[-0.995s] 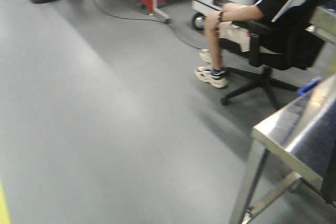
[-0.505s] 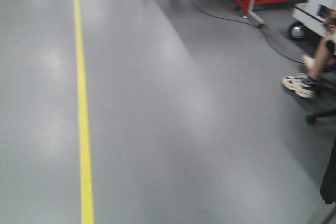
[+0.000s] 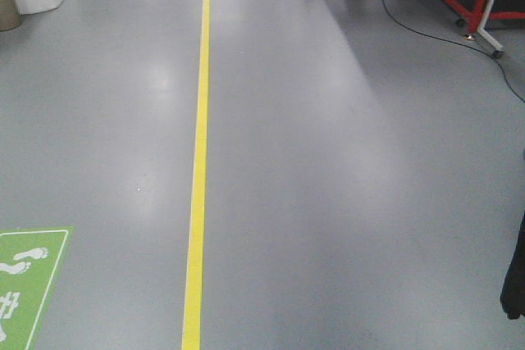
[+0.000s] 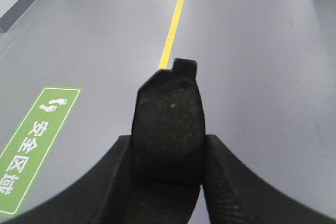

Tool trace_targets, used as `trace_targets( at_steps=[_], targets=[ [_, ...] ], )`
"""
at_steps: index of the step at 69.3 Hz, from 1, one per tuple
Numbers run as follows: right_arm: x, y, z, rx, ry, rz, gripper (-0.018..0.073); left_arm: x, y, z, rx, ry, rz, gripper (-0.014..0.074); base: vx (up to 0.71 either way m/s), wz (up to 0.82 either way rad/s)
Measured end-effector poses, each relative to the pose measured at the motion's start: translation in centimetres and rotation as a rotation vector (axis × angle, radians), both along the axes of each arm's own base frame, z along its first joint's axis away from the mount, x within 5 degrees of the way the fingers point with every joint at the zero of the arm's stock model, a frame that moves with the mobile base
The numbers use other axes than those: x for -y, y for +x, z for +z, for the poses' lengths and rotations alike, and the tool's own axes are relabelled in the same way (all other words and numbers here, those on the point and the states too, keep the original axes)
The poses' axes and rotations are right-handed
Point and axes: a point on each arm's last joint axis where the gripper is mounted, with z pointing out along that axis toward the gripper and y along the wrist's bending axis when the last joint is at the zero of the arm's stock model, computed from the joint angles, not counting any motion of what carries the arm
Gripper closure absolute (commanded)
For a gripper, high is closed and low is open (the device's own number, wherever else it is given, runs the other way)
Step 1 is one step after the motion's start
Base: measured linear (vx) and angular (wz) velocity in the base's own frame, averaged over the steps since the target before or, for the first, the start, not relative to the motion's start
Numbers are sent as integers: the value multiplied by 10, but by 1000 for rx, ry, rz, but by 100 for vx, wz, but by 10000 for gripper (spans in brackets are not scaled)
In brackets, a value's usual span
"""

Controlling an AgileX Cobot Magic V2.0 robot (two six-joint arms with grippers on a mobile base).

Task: Move and align brake pads A on conveyor
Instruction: 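Drive the base away from the table holding both brake pads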

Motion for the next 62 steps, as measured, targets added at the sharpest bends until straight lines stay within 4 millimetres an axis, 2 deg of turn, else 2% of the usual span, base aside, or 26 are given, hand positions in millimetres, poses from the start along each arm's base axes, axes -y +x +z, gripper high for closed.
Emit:
trace_targets(
  at_steps=[36, 62],
  targets=[
    [0, 0, 0, -1, -1, 0, 568, 0, -2, -2, -35, 0, 1, 603, 6, 15],
    [0, 0, 0, -1, -1, 0, 568, 0, -3, -3, -49, 2, 2, 603, 19, 8]
  ],
)
